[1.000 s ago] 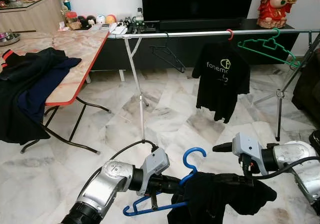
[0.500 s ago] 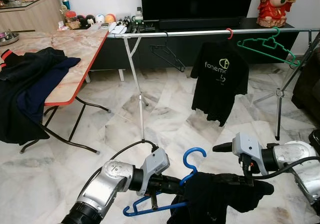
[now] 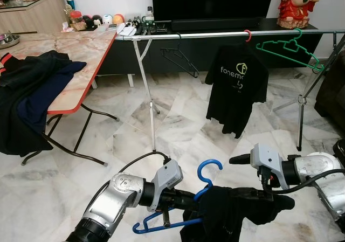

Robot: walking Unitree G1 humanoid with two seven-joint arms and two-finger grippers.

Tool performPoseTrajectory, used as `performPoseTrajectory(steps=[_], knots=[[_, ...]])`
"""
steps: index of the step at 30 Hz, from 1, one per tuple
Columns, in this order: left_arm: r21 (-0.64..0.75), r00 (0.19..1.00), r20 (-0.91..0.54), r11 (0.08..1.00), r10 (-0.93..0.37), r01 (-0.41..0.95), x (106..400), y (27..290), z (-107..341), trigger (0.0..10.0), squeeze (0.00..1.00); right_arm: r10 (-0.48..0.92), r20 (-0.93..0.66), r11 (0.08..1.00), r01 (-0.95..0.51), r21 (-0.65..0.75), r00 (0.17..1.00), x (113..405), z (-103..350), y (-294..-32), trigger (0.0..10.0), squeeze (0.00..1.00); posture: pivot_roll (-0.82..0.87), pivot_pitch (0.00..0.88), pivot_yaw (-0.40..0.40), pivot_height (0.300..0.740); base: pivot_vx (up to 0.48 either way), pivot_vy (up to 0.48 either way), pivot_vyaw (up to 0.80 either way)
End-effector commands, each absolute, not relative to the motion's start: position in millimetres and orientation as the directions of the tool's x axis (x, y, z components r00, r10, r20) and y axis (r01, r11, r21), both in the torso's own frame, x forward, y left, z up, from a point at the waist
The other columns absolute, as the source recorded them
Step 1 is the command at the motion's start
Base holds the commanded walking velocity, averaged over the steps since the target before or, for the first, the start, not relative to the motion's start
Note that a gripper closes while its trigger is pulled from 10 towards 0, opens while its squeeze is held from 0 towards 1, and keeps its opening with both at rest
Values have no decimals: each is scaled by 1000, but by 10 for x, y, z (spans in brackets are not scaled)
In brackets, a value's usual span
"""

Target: Hang hanger

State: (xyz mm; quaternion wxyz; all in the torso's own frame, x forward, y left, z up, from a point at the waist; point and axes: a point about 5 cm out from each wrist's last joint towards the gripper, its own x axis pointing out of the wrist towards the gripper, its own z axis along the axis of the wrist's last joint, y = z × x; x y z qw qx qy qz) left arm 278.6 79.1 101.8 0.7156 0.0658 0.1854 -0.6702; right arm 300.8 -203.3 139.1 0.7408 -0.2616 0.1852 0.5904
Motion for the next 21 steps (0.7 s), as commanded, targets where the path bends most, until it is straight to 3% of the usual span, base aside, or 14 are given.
performPoseTrajectory(steps=[1,8,16,18,19,20,21], knots=[[-113,-27,-296,7,-955,994,2773,663,1197,10000,0,784,-606,84,-990,-110,134,2912,1238,-1904,10000,0,23,159,88,740,0,0,0],[-117,-28,-298,8,-954,993,2769,666,1197,10000,0,812,-582,20,-999,-35,37,2799,1224,-1913,10000,0,25,157,87,740,0,0,0],[-120,-23,-299,13,-954,993,2768,669,1195,10000,0,784,-617,34,-997,-69,69,2861,1223,-1961,10000,0,25,155,82,740,0,0,0],[-119,-22,-300,15,-954,993,2771,673,1192,10000,0,781,-621,30,-997,-64,64,2858,1224,-1965,6824,0,25,154,80,740,0,0,0],[-119,-21,-300,15,-954,993,2771,673,1192,10000,0,780,-622,31,-997,-64,64,2858,1225,-1966,6824,0,25,154,80,740,0,0,0],[-119,-21,-300,15,-954,993,2770,672,1191,10000,0,777,-627,31,-998,-62,64,2858,1223,-1973,0,0,24,153,79,740,0,0,0],[-119,-21,-300,15,-954,993,2769,670,1190,10000,0,773,-631,32,-998,-63,64,2860,1217,-1980,0,0,24,151,78,740,0,0,0]])
